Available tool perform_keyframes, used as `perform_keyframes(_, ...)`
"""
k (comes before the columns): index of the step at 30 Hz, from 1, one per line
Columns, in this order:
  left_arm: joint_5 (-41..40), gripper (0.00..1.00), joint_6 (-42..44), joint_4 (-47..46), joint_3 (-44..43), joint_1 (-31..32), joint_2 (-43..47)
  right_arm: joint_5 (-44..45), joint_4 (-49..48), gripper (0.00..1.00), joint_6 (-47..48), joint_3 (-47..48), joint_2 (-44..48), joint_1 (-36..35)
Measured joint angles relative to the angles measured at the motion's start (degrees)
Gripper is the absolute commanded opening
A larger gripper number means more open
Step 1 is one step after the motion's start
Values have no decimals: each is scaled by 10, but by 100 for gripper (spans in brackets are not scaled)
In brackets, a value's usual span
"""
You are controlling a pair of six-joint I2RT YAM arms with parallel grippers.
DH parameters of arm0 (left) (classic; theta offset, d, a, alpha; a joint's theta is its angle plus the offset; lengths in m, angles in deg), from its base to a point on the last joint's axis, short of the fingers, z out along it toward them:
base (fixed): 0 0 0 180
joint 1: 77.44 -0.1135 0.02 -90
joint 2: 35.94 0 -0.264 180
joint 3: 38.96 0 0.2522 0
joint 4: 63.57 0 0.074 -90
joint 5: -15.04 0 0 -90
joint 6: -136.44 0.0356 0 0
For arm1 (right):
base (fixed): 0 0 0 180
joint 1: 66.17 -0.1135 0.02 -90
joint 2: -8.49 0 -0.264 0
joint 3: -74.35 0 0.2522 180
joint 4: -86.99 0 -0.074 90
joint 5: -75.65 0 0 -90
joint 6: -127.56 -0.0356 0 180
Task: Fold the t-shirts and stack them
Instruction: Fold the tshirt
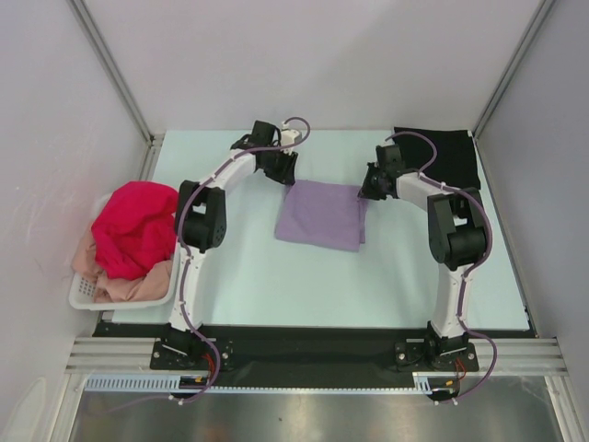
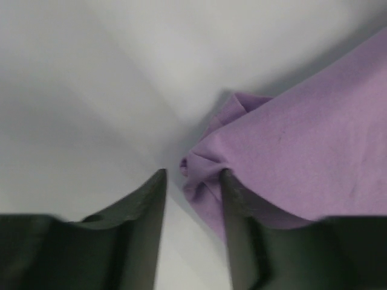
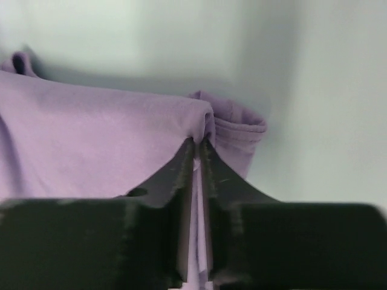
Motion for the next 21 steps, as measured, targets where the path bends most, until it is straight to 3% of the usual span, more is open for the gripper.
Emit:
perform_keyframes(2,12,28,-7,3,0,0,-2,-1,-1,0,4,0,-4,1)
perform_keyframes(3,18,12,-10,3,0,0,-2,-1,-1,0,5,0,-4,2)
perform_keyframes(4,25,3,-16,3,0,0,-2,-1,-1,0,5,0,-4,2)
perform_keyframes(5,30,0,-16,1,0,0,-2,-1,-3,0,5,0,-4,2)
perform_keyframes(11,49,0,-25,-27,19,0,5,5,-6,0,3,-19,18,2)
perform_keyframes(21,92,0,-36,-56,59,2,66,16,-29,0,-39,-150,193,6)
